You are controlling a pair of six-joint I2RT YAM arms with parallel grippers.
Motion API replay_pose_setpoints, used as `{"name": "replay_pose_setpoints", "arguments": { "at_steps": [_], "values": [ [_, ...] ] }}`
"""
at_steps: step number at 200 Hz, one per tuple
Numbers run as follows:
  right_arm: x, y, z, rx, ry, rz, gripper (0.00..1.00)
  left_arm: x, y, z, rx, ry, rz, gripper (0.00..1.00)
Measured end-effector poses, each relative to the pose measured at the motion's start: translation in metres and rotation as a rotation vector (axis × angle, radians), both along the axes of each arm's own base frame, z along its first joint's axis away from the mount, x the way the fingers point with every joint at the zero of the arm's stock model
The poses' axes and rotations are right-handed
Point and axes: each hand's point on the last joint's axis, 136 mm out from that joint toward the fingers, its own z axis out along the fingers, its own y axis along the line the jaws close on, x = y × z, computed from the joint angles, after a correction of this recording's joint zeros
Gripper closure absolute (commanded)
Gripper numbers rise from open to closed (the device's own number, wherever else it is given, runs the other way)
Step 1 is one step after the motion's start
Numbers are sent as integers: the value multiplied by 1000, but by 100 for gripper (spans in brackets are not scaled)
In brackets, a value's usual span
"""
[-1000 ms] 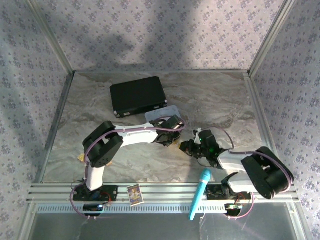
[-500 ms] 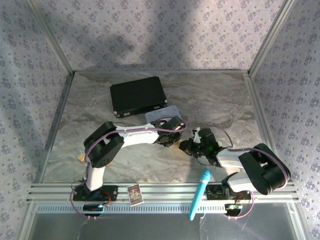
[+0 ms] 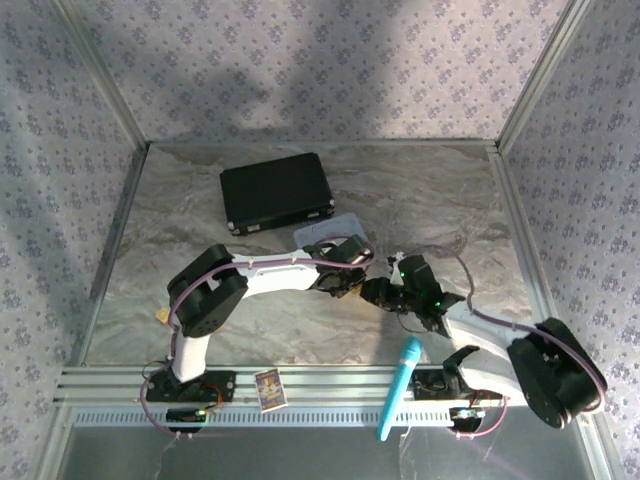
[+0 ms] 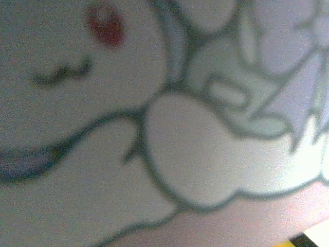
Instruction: Unlock a padlock with a key
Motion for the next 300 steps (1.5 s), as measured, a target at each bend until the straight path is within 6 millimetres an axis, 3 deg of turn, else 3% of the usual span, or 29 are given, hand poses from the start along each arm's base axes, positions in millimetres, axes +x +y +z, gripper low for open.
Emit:
{"name": "replay_pose_setpoints", "arguments": {
  "at_steps": [47, 90, 157, 175, 259, 300],
  "values": [
    [0, -12, 5, -142, -107, 66, 67, -2, 2, -2, 9, -4, -16, 92],
    [-5, 0, 8, -90, -145, 136, 69, -3, 5, -1, 7, -5, -16, 92],
    [-5, 16, -1, -12, -92, 180, 81, -5, 9, 0, -8, -4, -16, 92],
    [-6, 16, -1, -5, -89, 181, 91, -6, 11, 0, -9, -4, -16, 92],
    [-6, 31, -7, 54, -70, 210, 83, -5, 24, -3, 7, -23, 1, 92],
    [-6, 38, -10, 71, -66, 226, 88, -4, 31, -4, 18, -29, 11, 92]
  ]
}}
